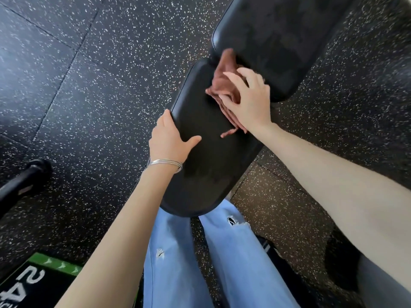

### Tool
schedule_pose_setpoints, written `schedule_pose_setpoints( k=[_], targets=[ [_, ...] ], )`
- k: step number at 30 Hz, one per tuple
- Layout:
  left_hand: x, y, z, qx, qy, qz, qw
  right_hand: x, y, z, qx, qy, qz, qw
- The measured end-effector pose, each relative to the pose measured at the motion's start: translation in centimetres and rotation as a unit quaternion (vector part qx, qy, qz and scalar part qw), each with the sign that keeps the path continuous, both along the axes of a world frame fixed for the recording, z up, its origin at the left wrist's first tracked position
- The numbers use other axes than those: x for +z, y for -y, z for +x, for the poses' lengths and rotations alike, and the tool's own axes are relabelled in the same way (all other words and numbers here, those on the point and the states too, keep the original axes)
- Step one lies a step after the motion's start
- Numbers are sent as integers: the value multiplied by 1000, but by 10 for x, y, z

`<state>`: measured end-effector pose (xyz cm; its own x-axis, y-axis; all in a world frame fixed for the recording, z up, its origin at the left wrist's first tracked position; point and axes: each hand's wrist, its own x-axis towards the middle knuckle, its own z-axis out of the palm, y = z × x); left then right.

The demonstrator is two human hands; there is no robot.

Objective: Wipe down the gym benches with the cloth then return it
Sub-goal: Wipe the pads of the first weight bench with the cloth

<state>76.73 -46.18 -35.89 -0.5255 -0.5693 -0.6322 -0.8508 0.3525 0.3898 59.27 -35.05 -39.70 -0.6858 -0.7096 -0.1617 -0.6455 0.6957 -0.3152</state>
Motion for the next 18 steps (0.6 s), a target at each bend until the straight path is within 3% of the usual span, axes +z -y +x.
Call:
schedule_pose_setpoints(
  k=[4, 7, 15, 18],
  targets=[
    [3, -2, -2, -2, 12, -3, 1000, 2, -59, 7, -29, -33, -7, 999],
    [3, -6, -5, 8, 21, -12, 1000, 2, -71, 4, -8, -7, 20, 1000],
    [-3, -5, -3, 36, 4, -3, 999, -4, 39, -30, 66, 76, 59, 993],
    [-5, -4, -4, 34, 1, -4, 999, -2, 26, -29, 60, 69, 36, 995]
  ],
)
